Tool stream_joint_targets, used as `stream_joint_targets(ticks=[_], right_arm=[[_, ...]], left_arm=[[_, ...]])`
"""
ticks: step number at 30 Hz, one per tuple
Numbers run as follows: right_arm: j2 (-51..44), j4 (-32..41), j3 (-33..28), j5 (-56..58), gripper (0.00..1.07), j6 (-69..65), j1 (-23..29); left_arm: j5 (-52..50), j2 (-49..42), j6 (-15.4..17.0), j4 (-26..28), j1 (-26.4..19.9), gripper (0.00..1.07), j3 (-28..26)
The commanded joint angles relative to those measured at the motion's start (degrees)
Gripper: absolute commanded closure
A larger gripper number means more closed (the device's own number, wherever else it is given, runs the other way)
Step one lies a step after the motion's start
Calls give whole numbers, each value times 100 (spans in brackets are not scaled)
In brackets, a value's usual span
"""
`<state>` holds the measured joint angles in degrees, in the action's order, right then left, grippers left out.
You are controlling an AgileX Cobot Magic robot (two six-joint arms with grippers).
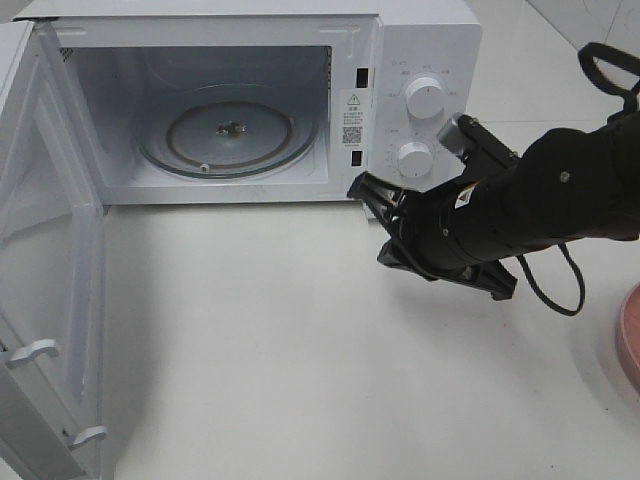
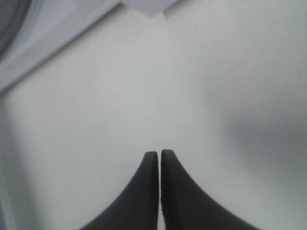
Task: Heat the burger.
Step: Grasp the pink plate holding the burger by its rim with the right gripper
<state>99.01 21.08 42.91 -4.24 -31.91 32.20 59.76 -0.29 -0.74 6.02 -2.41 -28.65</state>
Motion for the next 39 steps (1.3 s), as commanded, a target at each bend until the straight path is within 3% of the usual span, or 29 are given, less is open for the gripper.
stream_joint_targets(ticks=[1, 5, 16, 25, 29, 30, 31, 32, 33, 34, 35, 36, 39], right_arm=[[-189, -607, 97, 1346, 106, 985, -29], [-218, -1249, 286, 2916, 104, 1421, -29], [-332, -2217, 498, 5162, 100, 1662, -29], [-1037, -2303, 498, 5609, 95, 2200, -361], [-1473, -2796, 476, 5861, 81, 2435, -728], [-1627, -3025, 476, 5884, 66, 2441, -882], [-1627, -3025, 476, 5884, 66, 2441, -882], [-1713, -3128, 476, 5879, 58, 2458, -968], [-1879, -3260, 476, 5833, 41, 2510, -1134], [-1879, -3260, 476, 5833, 41, 2510, -1134], [-1937, -3323, 476, 5821, 33, 2510, -1197], [-2045, -3443, 476, 5810, 16, 2510, -1364], [-2091, -3552, 476, 5816, 7, 2521, -1587]], left_arm=[[-52, -109, -6, 0, -23, 7, 11], [-52, -109, -6, 0, -23, 7, 11], [-52, -109, -6, 0, -23, 7, 11], [-52, -109, -6, 0, -23, 7, 11], [-52, -109, -6, 0, -23, 7, 11], [-52, -109, -6, 0, -23, 7, 11], [-52, -109, -6, 0, -23, 7, 11], [-52, -109, -6, 0, -23, 7, 11], [-52, -109, -6, 0, -23, 7, 11], [-52, -109, -6, 0, -23, 7, 11], [-52, -109, -6, 0, -23, 7, 11], [-52, -109, -6, 0, -23, 7, 11], [-52, -109, -6, 0, -23, 7, 11]])
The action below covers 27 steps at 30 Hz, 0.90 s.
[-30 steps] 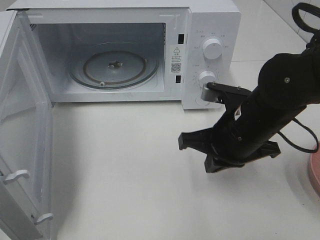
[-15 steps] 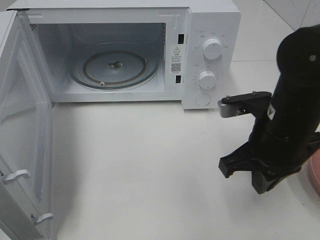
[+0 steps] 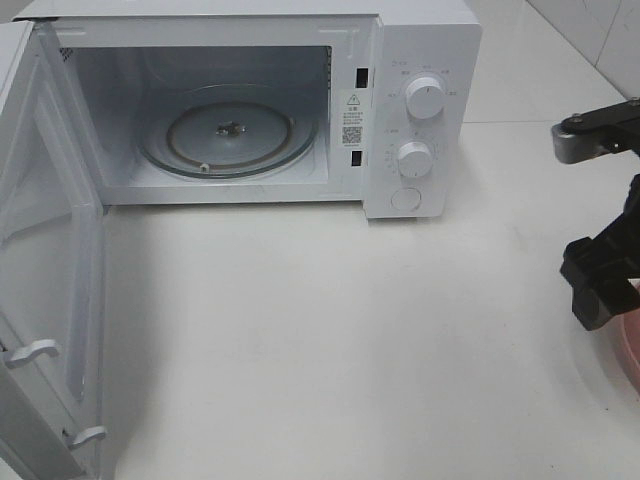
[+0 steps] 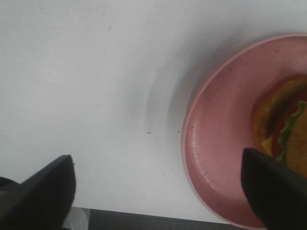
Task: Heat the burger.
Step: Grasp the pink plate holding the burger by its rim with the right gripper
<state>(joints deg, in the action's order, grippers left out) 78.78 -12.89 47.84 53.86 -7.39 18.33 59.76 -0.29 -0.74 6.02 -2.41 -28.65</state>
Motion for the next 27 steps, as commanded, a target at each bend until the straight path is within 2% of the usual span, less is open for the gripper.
stream_joint_targets(ticks=[1, 5, 14, 22, 27], right_arm=[[-69, -155, -17, 6, 7, 69, -201], [-57, -183, -17, -6, 8, 155, -458], [-40, -206, -40, -17, 11, 206, -510], [-40, -212, -647, -493, 13, 229, -510], [-40, -166, -905, -842, 14, 235, -796]], left_arm=[[-52, -109, -6, 0, -23, 7, 11], [-52, -109, -6, 0, -23, 7, 11], [-52, -109, -6, 0, -23, 7, 11], [-52, -109, -6, 0, -23, 7, 11], [-52, -109, -6, 0, -23, 7, 11]])
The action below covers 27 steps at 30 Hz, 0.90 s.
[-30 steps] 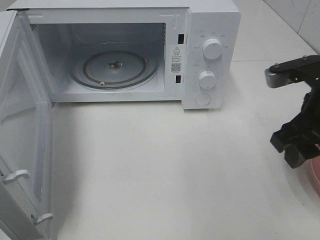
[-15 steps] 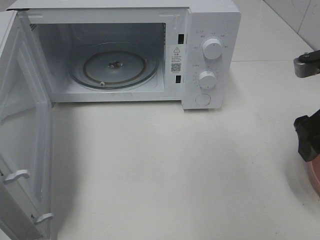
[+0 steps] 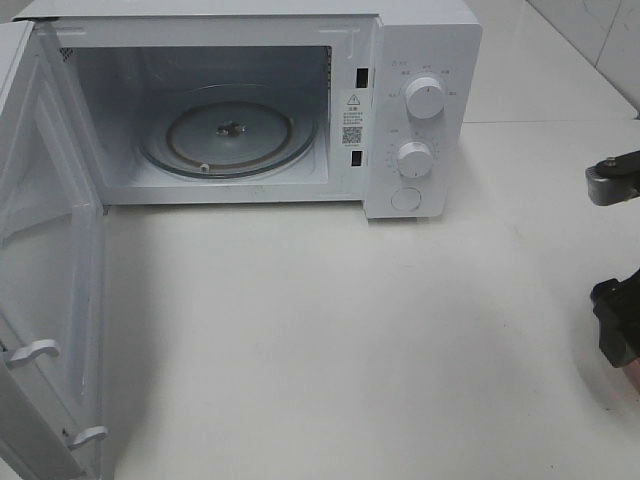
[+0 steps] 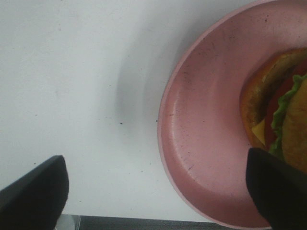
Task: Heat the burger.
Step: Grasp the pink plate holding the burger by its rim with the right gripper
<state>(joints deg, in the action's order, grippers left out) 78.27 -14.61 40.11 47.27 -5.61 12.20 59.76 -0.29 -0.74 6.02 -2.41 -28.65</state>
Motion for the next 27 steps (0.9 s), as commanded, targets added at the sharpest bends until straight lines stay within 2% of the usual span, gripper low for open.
stream_joint_targets(ticks=[1, 9, 27], right_arm=[[11, -11, -195, -258, 14, 80, -292], [138, -11, -395, -630, 17, 92, -556], [1083, -103, -441, -1553, 22, -235, -561]], left_arm=[[-52, -109, -6, 0, -23, 7, 11], [-52, -109, -6, 0, -23, 7, 11], [-52, -109, -6, 0, -23, 7, 11]])
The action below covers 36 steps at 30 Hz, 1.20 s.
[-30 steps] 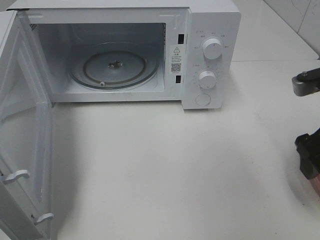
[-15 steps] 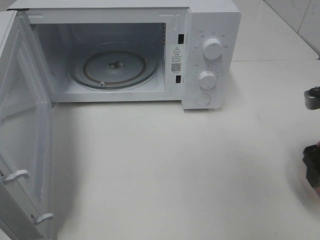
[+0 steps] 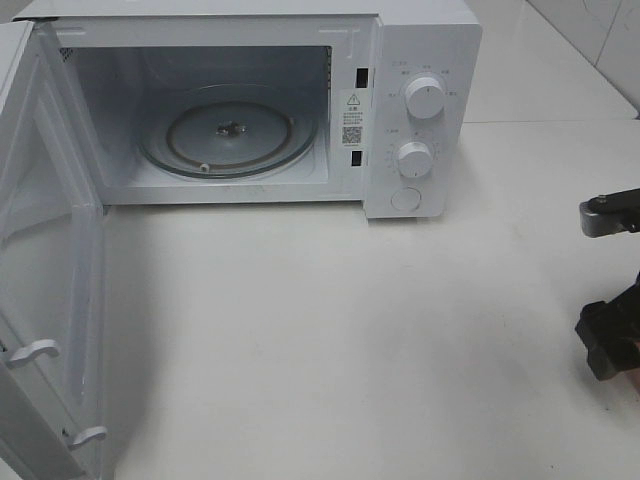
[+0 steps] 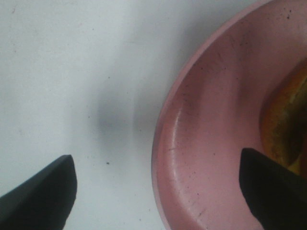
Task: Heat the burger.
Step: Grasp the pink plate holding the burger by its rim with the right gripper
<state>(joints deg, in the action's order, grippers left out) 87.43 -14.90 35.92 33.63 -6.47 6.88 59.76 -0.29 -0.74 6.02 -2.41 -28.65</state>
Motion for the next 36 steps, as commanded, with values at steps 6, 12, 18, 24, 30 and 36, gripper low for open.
stream_joint_targets(ticks=[6, 12, 18, 24, 30, 36], right_arm=[[630, -132, -23, -344, 24, -206, -29], [888, -132, -23, -602, 25, -212, -241], [1117, -109, -23, -693, 27, -212, -241], [1226, 0, -23, -808, 30, -212, -241], [1226, 29, -29, -802, 49, -361, -241], [1226, 11, -29, -739, 78, -504, -241]], left_arm=[[-52, -109, -6, 0, -23, 7, 11], [-52, -109, -6, 0, -23, 7, 11], [-52, -109, -6, 0, -23, 7, 11], [-52, -109, -6, 0, -23, 7, 11], [-52, -109, -6, 0, -23, 7, 11], [-52, -109, -6, 0, -23, 7, 11]])
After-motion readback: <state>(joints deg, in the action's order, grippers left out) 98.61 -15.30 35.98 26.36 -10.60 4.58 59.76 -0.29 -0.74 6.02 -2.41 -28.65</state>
